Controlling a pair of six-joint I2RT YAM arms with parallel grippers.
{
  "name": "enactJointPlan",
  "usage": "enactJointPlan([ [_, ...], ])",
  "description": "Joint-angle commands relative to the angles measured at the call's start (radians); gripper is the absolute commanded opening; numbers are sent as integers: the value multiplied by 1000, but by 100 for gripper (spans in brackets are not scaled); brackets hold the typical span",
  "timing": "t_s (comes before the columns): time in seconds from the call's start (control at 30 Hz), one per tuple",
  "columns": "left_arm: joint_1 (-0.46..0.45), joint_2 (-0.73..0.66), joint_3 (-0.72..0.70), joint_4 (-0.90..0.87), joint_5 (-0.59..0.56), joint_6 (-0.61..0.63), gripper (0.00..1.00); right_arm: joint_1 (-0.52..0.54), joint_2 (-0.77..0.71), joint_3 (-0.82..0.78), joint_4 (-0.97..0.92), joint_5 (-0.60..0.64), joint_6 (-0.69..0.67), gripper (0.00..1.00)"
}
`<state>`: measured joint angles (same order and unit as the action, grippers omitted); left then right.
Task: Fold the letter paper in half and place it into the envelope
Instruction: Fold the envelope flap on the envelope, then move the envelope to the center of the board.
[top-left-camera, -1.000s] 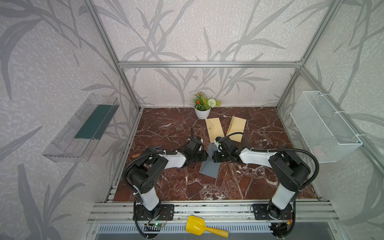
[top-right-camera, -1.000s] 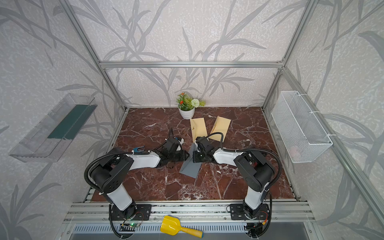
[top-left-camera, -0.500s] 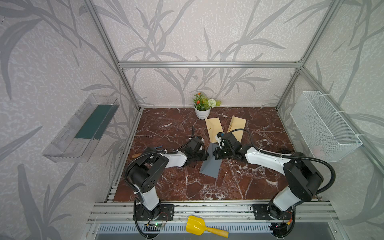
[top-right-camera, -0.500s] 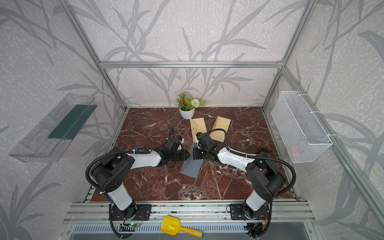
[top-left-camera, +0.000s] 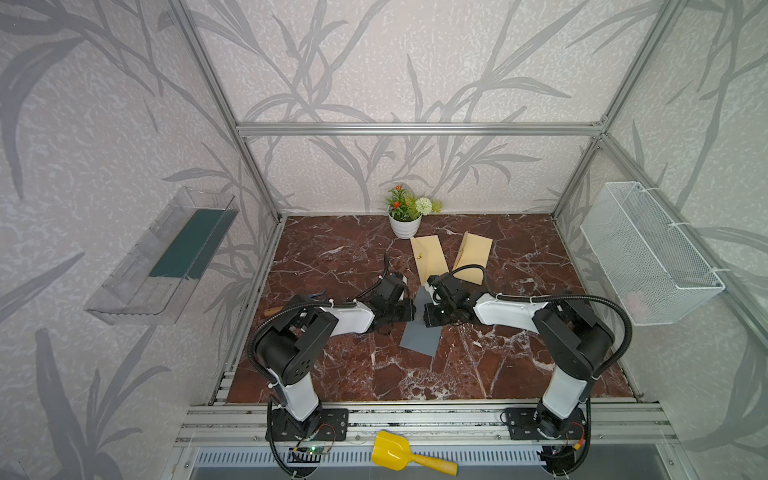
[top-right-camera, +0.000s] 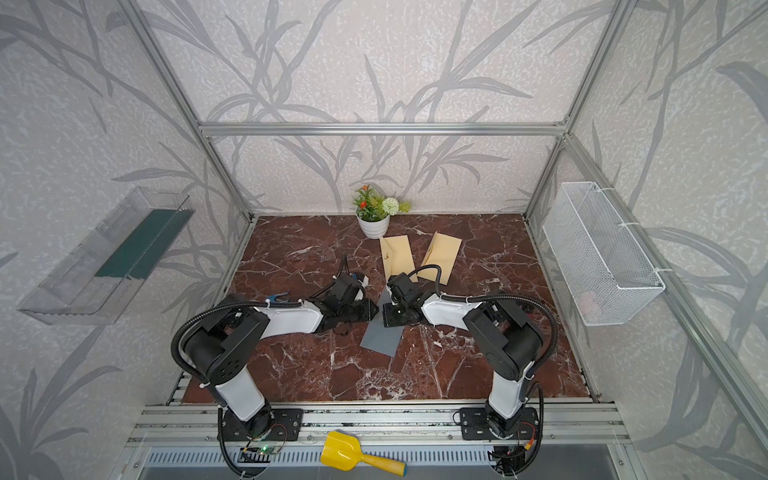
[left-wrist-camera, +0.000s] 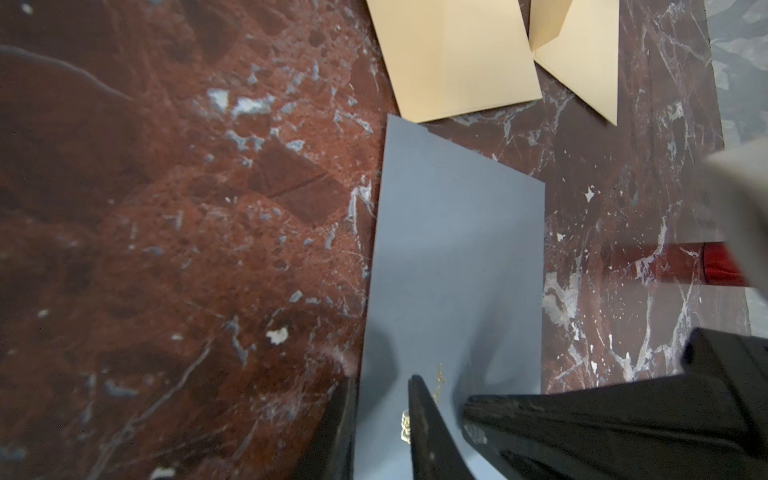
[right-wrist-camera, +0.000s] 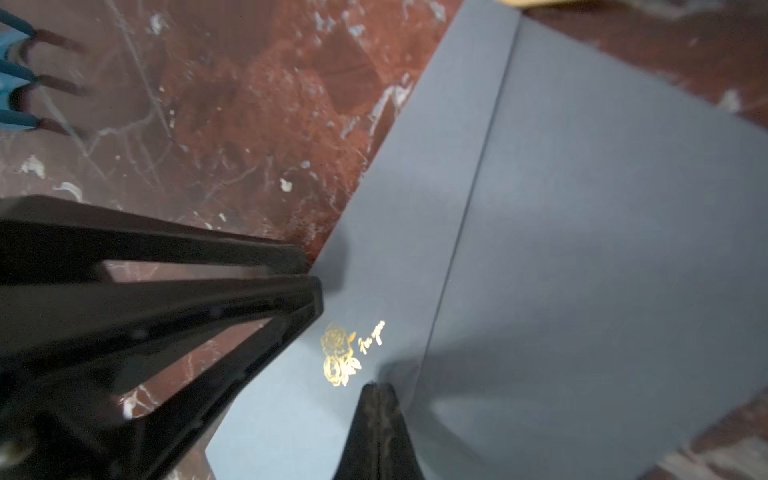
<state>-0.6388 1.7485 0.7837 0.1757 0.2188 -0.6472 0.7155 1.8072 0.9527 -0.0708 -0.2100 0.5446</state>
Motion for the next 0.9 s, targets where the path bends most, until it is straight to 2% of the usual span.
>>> enactJointPlan([
  [0.0,-3,39,-55,-210,-20,-6,25,1,30,4,2,25,12,2],
  [0.2,9,-102,-67,-229,-60,-2,33,8,55,-6,0,35,16,1],
  [0.37,48,-326,-97,-319,-224,14,45,58,79,12,-24,52,10,1],
  [0.5,123,-494,-171,-347,-293,-1,48,76,119,50,-23,51,17,1],
  [0.67,192,-728,-263,-389,-376,-5,55,88,191,156,-52,45,7,1],
  [0.87,227,-895,-314,-417,-427,4,61,87,376,369,-102,8,-11,1],
])
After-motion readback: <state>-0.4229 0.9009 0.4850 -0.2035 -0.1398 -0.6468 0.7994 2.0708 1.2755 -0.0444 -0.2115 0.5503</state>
